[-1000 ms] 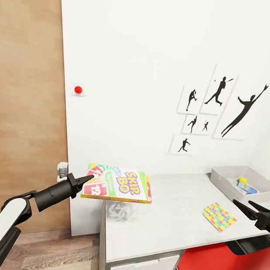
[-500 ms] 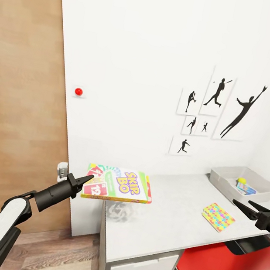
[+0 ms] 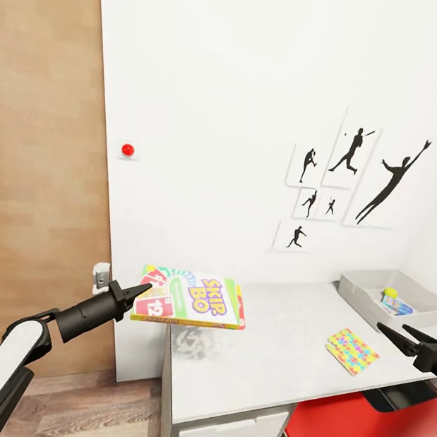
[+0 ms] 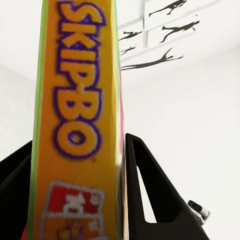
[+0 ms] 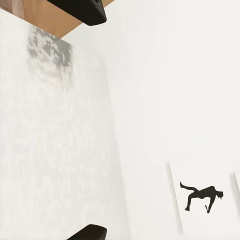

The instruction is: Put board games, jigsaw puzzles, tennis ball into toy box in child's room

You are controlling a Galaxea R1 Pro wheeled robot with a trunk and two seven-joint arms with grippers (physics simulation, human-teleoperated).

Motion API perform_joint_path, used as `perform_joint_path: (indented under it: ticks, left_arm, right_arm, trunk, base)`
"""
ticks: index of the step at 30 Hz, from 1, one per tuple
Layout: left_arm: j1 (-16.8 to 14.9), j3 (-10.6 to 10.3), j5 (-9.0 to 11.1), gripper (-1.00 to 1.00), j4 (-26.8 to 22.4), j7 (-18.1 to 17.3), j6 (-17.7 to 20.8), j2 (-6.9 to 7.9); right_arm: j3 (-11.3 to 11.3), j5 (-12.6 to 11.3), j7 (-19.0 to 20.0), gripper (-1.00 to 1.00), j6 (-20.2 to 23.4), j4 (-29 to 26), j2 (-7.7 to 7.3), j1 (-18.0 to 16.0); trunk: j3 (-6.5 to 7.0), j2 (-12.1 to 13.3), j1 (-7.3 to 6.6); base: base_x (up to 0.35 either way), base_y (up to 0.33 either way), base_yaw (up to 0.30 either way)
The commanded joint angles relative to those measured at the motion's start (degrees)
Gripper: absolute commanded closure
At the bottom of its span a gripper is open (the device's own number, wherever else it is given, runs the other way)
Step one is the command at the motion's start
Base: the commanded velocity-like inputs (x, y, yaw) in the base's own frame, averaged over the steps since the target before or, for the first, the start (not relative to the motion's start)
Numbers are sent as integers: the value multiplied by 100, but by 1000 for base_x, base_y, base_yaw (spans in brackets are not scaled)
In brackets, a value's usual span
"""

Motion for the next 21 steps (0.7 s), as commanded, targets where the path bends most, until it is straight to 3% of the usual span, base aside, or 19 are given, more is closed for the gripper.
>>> perform_joint_path:
  ticks: [1, 15, 18, 19, 20, 21]
  left_arm:
    - [-2, 7, -13, 100, 3, -24, 28, -1]
    - [27, -23, -54, 100, -52, 4, -37, -57]
    - [58, -59, -107, 100, -50, 30, -255, -110]
    - [67, -251, -129, 100, -54, 142, -544, -157]
    - [23, -482, -134, 100, -62, 335, -624, -299]
    - [8, -516, -135, 100, -90, 400, -635, -363]
  right_arm:
    - [-4, -18, 10, -100, 32, 2, 0, -3]
    - [-22, -18, 13, -100, 10, 2, 24, -3]
    - [-29, -18, 16, -100, -299, 2, 35, -3]
    - [-118, -18, 16, -100, -417, 2, 23, -3]
    - [-214, -18, 18, -100, -423, 2, 7, -3]
    - [-227, -18, 19, -100, -423, 2, 4, -3]
  trunk:
    - [-3, -5, 2]
    - [-3, -5, 2]
    - [-3, -5, 2]
    - [-3, -5, 2]
    - [-3, -5, 2]
    - [-3, -5, 2]
  base:
    - [0, 0, 0]
    - [0, 0, 0]
    - [0, -3, 0]
    - [0, -267, 0]
    - [0, -309, 0]
    - [0, -314, 0]
